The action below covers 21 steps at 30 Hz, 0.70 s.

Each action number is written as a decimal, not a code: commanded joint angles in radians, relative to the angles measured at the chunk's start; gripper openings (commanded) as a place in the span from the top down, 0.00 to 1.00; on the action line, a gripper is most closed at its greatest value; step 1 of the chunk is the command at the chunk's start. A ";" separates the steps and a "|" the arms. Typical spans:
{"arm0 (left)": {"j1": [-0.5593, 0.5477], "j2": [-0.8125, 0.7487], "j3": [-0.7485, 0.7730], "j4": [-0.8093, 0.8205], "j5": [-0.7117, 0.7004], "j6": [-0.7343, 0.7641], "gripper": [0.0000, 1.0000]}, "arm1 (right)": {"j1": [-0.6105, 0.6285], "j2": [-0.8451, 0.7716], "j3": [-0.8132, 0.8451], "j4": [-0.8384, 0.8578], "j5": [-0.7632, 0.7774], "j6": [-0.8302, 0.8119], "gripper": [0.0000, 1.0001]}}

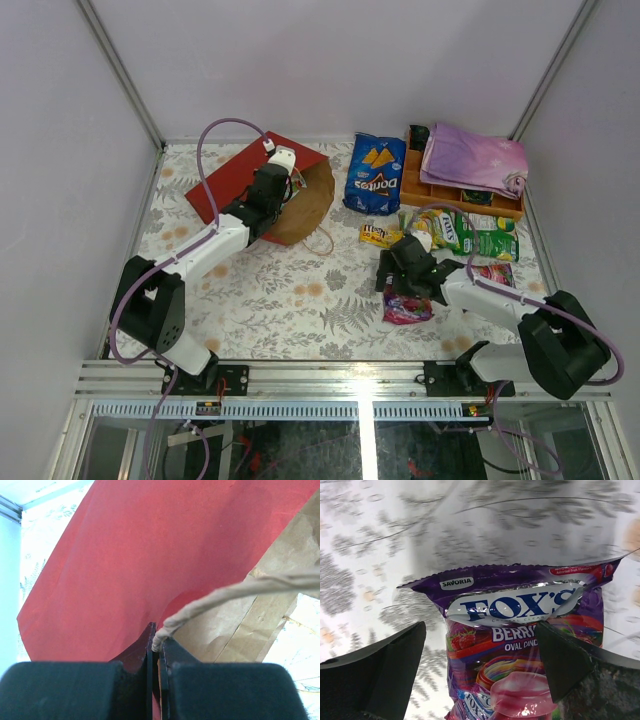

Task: Take the snacks out of the paper bag
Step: Place the snack at the center of the board.

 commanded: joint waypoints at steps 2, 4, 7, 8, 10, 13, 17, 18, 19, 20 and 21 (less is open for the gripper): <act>-0.002 0.015 0.033 0.008 -0.031 -0.001 1.00 | -0.071 -0.023 -0.039 -0.248 0.136 0.049 0.01; -0.002 0.016 0.033 0.007 -0.031 -0.003 1.00 | -0.084 -0.031 -0.025 -0.266 0.132 0.064 0.01; -0.001 0.016 0.034 0.007 -0.032 -0.003 1.00 | -0.103 -0.038 -0.005 -0.294 0.125 0.072 0.01; -0.001 0.017 0.033 0.007 -0.032 -0.003 1.00 | -0.112 -0.041 0.000 -0.301 0.123 0.074 0.01; -0.001 0.018 0.032 0.007 -0.032 -0.001 1.00 | -0.134 -0.047 -0.002 -0.305 0.111 0.073 0.01; -0.002 0.020 0.035 0.007 -0.036 -0.002 1.00 | -0.177 -0.057 -0.014 -0.301 0.090 0.067 0.01; -0.001 0.018 0.035 0.004 -0.033 -0.003 1.00 | -0.199 -0.084 0.001 -0.303 0.088 0.046 0.01; -0.001 0.017 0.035 0.003 -0.035 -0.002 1.00 | -0.199 -0.095 0.014 -0.309 0.094 0.040 0.01; -0.001 0.016 0.034 0.003 -0.035 -0.003 1.00 | -0.199 -0.110 0.032 -0.321 0.109 0.034 0.01; -0.001 0.017 0.034 0.004 -0.036 -0.003 1.00 | -0.198 -0.128 0.058 -0.345 0.136 0.032 0.01; -0.001 0.018 0.035 0.004 -0.036 -0.003 1.00 | -0.198 -0.147 0.079 -0.365 0.170 0.031 0.01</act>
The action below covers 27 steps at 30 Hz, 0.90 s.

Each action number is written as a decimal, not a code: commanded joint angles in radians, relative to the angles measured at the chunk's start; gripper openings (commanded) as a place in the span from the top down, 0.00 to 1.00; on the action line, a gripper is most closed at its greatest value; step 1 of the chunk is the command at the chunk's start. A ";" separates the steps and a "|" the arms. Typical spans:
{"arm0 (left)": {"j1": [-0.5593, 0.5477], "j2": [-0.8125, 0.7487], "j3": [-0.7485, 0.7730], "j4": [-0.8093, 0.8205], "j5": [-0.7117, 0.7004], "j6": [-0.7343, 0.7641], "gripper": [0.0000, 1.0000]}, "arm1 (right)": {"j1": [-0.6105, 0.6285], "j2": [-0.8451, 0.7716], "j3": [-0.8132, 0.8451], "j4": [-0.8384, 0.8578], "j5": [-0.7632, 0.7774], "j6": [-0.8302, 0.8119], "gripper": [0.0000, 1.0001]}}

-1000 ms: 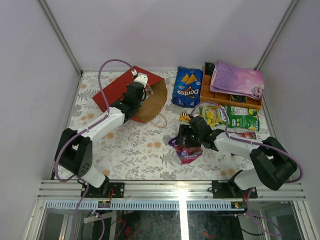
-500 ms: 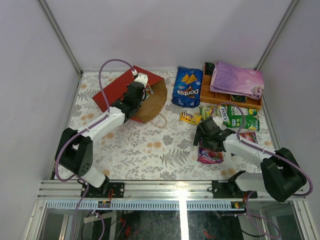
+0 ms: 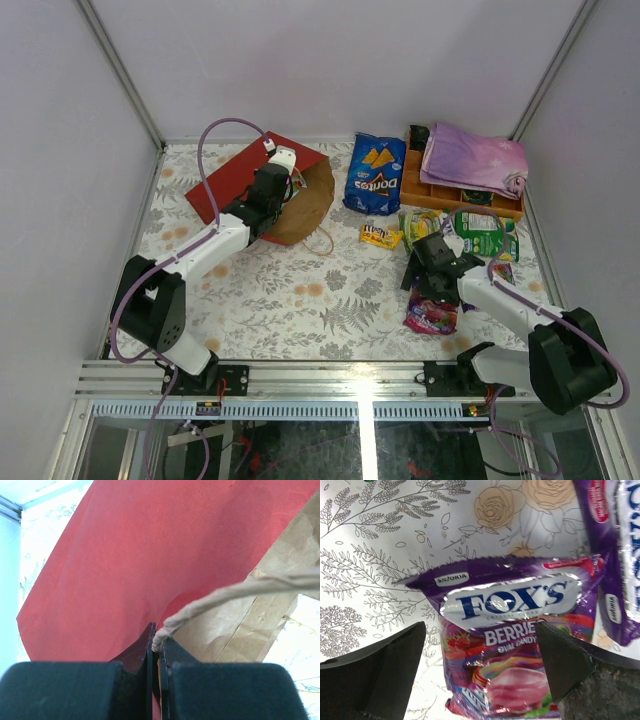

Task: Take the snacks out of the paper bag
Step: Place the snack at the center of the board, then adjust the snack at the center of the board.

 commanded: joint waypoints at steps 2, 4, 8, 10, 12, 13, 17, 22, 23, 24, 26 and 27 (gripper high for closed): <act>-0.001 0.015 0.032 0.007 -0.036 -0.004 1.00 | -0.007 -0.110 0.120 -0.137 0.141 -0.025 0.00; -0.003 0.018 0.031 0.006 -0.035 -0.006 1.00 | -0.006 -0.154 0.149 -0.149 0.187 -0.045 0.02; -0.003 0.022 0.035 0.002 -0.036 -0.006 1.00 | -0.006 -0.183 0.158 -0.129 0.204 -0.059 0.03; -0.004 0.022 0.035 0.000 -0.037 -0.006 1.00 | -0.006 -0.157 0.155 -0.136 0.232 -0.065 0.03; -0.004 0.022 0.035 0.000 -0.036 -0.005 1.00 | -0.006 -0.124 0.149 -0.137 0.240 -0.068 0.05; -0.004 0.023 0.036 0.000 -0.036 -0.006 1.00 | -0.006 -0.111 0.144 -0.125 0.243 -0.072 0.08; -0.006 0.029 0.038 -0.002 -0.038 -0.007 1.00 | -0.007 -0.062 0.114 -0.053 0.247 -0.070 0.26; -0.006 0.027 0.037 -0.001 -0.044 -0.005 1.00 | -0.008 0.044 0.115 0.004 0.247 -0.071 0.45; -0.006 0.028 0.037 -0.001 -0.044 -0.004 1.00 | -0.009 0.068 0.117 0.012 0.242 -0.069 0.47; -0.006 0.028 0.038 -0.001 -0.044 -0.005 1.00 | -0.010 0.090 0.115 0.022 0.237 -0.065 0.50; -0.007 0.029 0.037 -0.001 -0.044 -0.005 1.00 | -0.013 0.137 0.110 0.046 0.218 -0.061 0.56; -0.006 0.030 0.037 -0.001 -0.044 -0.003 1.00 | -0.015 0.150 0.105 0.060 0.214 -0.057 0.58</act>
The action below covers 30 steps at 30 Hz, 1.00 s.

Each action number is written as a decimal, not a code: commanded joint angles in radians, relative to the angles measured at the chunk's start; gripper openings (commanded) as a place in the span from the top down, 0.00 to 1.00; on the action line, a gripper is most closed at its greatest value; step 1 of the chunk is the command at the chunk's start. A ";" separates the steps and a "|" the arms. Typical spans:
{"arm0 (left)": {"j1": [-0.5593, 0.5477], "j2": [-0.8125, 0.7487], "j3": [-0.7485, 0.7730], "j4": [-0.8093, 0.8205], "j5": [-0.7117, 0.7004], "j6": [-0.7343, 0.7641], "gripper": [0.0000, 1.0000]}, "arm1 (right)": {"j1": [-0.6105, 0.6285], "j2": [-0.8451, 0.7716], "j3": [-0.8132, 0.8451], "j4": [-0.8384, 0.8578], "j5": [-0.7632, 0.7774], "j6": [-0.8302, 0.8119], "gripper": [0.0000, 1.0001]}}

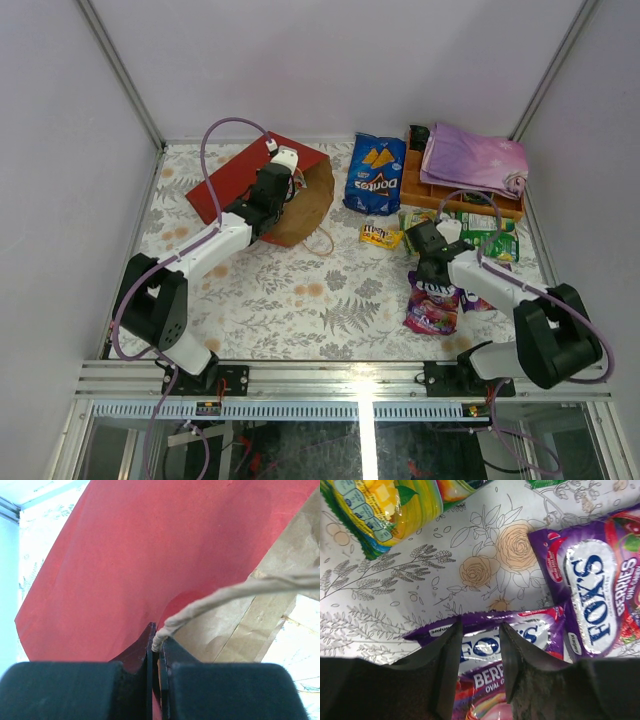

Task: Take the snacks out of the paper bag
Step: Adjust the snack at the center of the board.

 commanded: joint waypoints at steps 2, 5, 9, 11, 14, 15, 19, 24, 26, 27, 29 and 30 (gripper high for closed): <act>0.001 0.015 0.024 0.007 -0.039 -0.003 1.00 | -0.014 0.094 -0.014 0.097 -0.013 0.021 0.60; 0.000 0.016 0.024 0.006 -0.039 -0.004 1.00 | -0.015 0.140 -0.020 0.135 -0.040 0.024 0.65; 0.001 0.015 0.025 0.006 -0.040 -0.004 1.00 | -0.018 0.190 -0.007 0.187 -0.114 -0.003 0.72; 0.001 0.018 0.024 0.007 -0.040 -0.004 1.00 | -0.017 0.206 0.006 0.217 -0.157 -0.021 0.75; 0.001 0.020 0.026 0.007 -0.039 -0.004 1.00 | -0.017 0.230 0.029 0.241 -0.204 -0.049 0.76; 0.001 0.021 0.025 0.008 -0.041 -0.002 1.00 | -0.018 0.236 0.036 0.248 -0.218 -0.063 0.77; 0.001 0.024 0.027 0.008 -0.043 -0.001 1.00 | -0.018 0.236 0.065 0.255 -0.281 -0.118 0.78; 0.001 0.030 0.027 0.008 -0.044 -0.001 1.00 | -0.018 0.105 0.082 0.203 -0.271 -0.151 0.68; 0.000 0.031 0.029 0.008 -0.044 -0.002 1.00 | -0.018 0.037 0.086 0.178 -0.254 -0.164 0.63; 0.000 0.033 0.029 0.006 -0.044 -0.002 1.00 | -0.018 0.007 0.089 0.162 -0.248 -0.166 0.62; 0.000 0.033 0.030 0.005 -0.044 -0.003 1.00 | -0.017 -0.044 0.092 0.125 -0.247 -0.166 0.63; 0.001 0.033 0.030 0.004 -0.044 -0.003 1.00 | -0.017 -0.066 0.091 0.103 -0.252 -0.167 0.63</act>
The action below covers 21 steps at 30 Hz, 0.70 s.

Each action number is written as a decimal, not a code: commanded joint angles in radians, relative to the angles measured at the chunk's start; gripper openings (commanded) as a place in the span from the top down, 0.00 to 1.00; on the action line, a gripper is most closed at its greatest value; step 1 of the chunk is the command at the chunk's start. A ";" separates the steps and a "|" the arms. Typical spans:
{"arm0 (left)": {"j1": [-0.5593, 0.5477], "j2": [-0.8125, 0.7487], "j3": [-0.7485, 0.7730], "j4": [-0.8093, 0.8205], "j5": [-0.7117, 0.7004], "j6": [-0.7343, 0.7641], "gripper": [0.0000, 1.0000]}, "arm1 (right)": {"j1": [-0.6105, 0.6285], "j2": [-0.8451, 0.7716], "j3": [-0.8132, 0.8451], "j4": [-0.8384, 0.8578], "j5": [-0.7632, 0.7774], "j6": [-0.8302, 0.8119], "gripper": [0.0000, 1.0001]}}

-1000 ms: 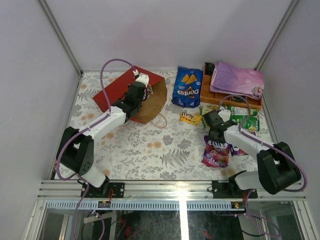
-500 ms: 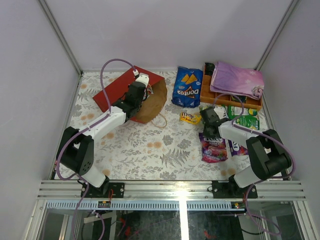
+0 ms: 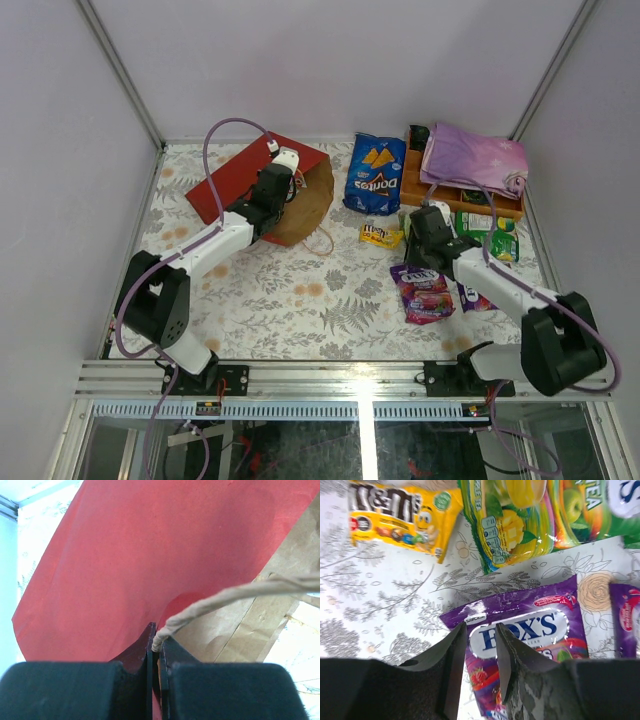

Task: Take the snacks out of the paper bag
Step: Adjust the snack at the center of the board.

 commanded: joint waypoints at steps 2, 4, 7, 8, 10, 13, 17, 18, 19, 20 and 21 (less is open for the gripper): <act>0.000 0.014 0.029 0.002 -0.040 -0.003 1.00 | 0.000 -0.144 0.017 -0.124 -0.025 -0.017 0.65; 0.001 0.015 0.029 0.002 -0.040 -0.003 1.00 | 0.001 -0.181 -0.024 -0.138 -0.067 0.003 0.68; -0.001 0.014 0.030 0.002 -0.037 -0.004 1.00 | 0.001 -0.225 -0.109 -0.124 -0.131 0.033 0.70; -0.003 0.014 0.030 0.002 -0.036 -0.005 1.00 | 0.001 -0.234 -0.141 -0.106 -0.154 0.035 0.70; -0.004 0.015 0.031 0.001 -0.037 -0.004 1.00 | 0.000 -0.238 -0.187 -0.070 -0.191 0.044 0.70; -0.005 0.014 0.032 -0.001 -0.036 -0.005 1.00 | 0.000 -0.224 -0.232 -0.010 -0.244 0.048 0.72; -0.007 0.015 0.030 -0.001 -0.040 -0.005 1.00 | 0.001 -0.186 -0.248 0.017 -0.265 0.044 0.73; -0.006 0.016 0.031 -0.001 -0.042 -0.004 1.00 | 0.001 -0.174 -0.252 0.026 -0.264 0.043 0.73; -0.006 0.017 0.032 -0.001 -0.041 -0.003 1.00 | 0.001 -0.160 -0.255 0.032 -0.265 0.043 0.73; -0.005 0.018 0.032 -0.001 -0.042 -0.003 1.00 | 0.001 -0.145 -0.259 0.037 -0.268 0.044 0.73; -0.005 0.017 0.033 -0.001 -0.042 -0.003 1.00 | 0.000 -0.128 -0.261 0.041 -0.267 0.045 0.73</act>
